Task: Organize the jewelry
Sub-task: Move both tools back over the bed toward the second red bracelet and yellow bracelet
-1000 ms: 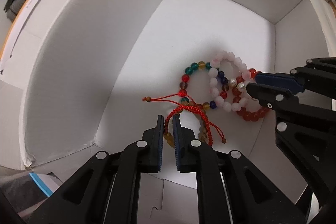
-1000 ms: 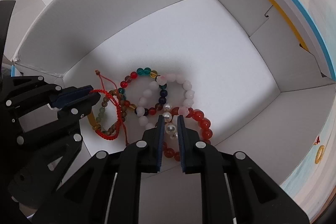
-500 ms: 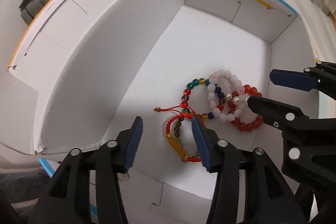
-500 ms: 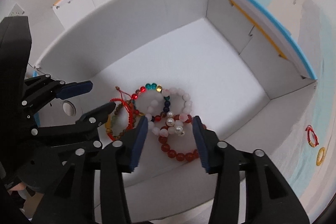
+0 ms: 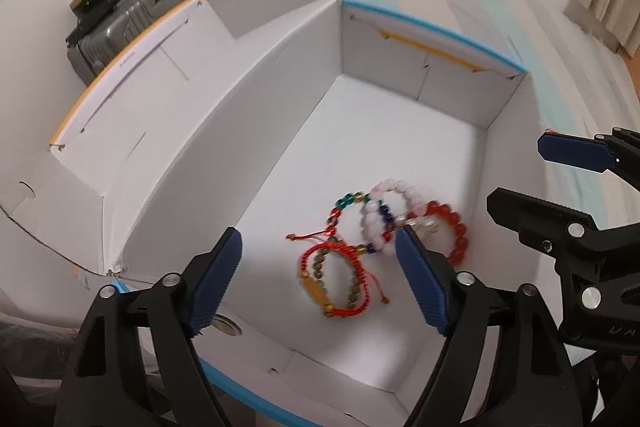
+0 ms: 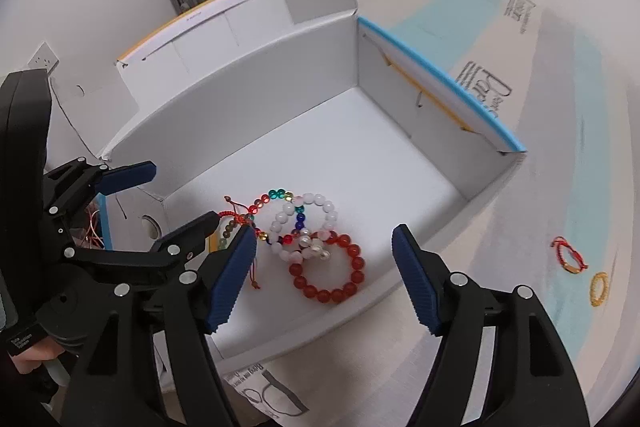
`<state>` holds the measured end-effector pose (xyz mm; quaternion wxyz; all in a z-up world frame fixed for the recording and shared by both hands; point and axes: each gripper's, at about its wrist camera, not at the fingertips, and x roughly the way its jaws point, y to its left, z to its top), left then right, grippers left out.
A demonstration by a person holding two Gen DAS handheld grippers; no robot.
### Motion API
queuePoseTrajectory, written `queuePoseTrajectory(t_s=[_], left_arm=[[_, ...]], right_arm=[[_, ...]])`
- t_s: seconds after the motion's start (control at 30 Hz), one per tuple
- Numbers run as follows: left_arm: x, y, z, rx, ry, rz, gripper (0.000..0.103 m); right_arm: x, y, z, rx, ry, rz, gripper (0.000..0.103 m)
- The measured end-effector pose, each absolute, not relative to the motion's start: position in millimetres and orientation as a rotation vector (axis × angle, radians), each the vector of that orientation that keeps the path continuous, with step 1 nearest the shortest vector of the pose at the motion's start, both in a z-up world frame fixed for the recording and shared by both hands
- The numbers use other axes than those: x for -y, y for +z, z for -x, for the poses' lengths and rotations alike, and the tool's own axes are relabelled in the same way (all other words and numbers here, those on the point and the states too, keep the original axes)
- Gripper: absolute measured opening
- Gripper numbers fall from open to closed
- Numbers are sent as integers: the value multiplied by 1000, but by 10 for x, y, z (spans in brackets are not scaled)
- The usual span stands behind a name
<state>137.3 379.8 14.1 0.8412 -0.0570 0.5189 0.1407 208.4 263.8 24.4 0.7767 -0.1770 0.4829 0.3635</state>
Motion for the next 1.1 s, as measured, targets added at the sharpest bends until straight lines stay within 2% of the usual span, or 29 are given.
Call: queuePoseTrajectory(t_s=[0.2, 0.43, 0.5, 1.1], left_arm=[[-3526, 285, -1374, -1058, 278, 96, 89], [-3179, 478, -1414, -1014, 262, 65, 95], [-3050, 538, -1444, -1000, 249, 58, 97], [-1666, 810, -1823, -929, 114, -38, 97]], right_arm=[[-2375, 439, -2053, -999, 773, 351, 84], [-1922, 625, -2098, -963, 734, 297, 87], [-1763, 673, -2107, -952, 720, 284, 92], [-180, 981, -2291, -893, 526, 180, 95]])
